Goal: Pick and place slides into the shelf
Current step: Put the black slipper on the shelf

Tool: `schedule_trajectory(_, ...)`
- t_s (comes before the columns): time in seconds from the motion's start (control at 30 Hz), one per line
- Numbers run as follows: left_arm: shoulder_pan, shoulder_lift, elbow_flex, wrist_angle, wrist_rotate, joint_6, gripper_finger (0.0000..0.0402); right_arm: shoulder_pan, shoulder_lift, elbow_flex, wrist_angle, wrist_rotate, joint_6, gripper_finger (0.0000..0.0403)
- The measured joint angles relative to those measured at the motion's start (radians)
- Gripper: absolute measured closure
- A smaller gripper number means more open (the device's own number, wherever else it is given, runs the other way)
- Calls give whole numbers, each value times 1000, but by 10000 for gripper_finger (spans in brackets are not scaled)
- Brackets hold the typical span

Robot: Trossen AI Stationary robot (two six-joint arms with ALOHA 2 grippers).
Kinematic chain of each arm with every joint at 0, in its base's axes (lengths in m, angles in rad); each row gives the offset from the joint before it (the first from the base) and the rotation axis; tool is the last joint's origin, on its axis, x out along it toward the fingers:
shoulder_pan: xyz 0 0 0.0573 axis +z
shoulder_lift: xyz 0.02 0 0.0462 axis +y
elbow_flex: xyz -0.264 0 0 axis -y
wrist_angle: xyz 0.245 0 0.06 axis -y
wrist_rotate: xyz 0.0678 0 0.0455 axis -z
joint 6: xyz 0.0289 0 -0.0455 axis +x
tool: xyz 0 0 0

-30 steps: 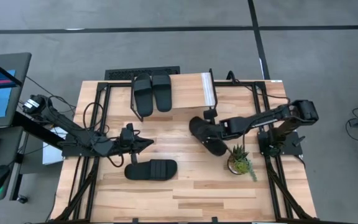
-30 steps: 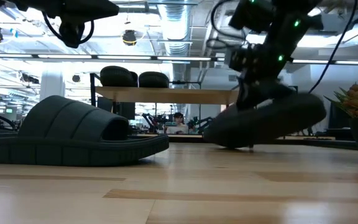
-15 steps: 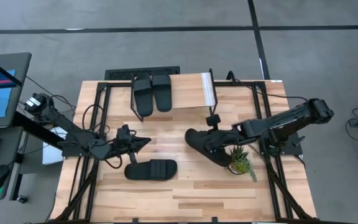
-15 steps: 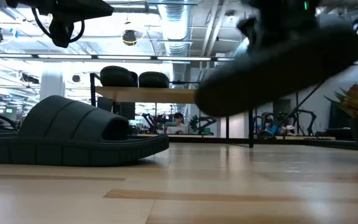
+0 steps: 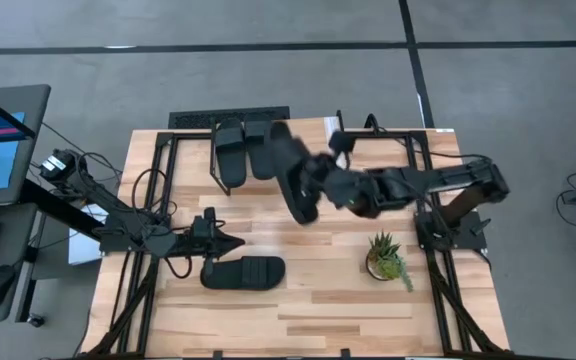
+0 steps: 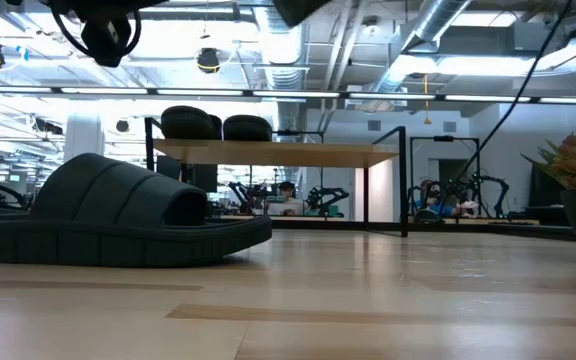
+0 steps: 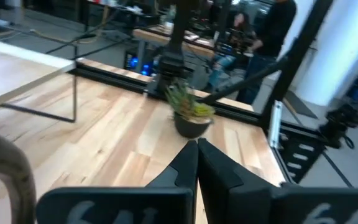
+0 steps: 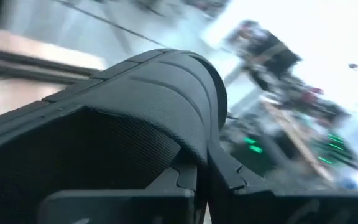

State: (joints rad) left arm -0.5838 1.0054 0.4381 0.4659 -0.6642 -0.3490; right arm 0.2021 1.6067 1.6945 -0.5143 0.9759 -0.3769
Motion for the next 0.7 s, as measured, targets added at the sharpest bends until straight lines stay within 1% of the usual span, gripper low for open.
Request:
schedule_trajectory(0.13, 0, 0, 12, 1, -2, 7, 401, -68, 125, 211, -84, 155, -75, 402)
schedule_trajectory(0.2, 2, 0, 28, 1, -19, 33, 401, -106, 184, 305, -155, 206, -106, 402)
schedule_trajectory(0.23, 2, 0, 39, 2, -30, 56, 401, -126, 213, 350, -190, 215, -118, 402)
schedule_trajectory(0.33, 4, -10, 72, 2, -59, 153, 401, -185, 287, 462, -296, 200, -119, 402)
schedule_trajectory(0.43, 13, -30, 108, -6, -87, 261, 401, -239, 345, 529, -379, 167, -118, 402)
schedule_trajectory(0.6, 35, -86, 144, -4, -156, 393, 402, -331, 396, 542, -432, 53, -111, 402)
schedule_trajectory(0.7, 54, -128, 155, -6, -213, 466, 402, -380, 427, 542, -445, 35, -121, 402)
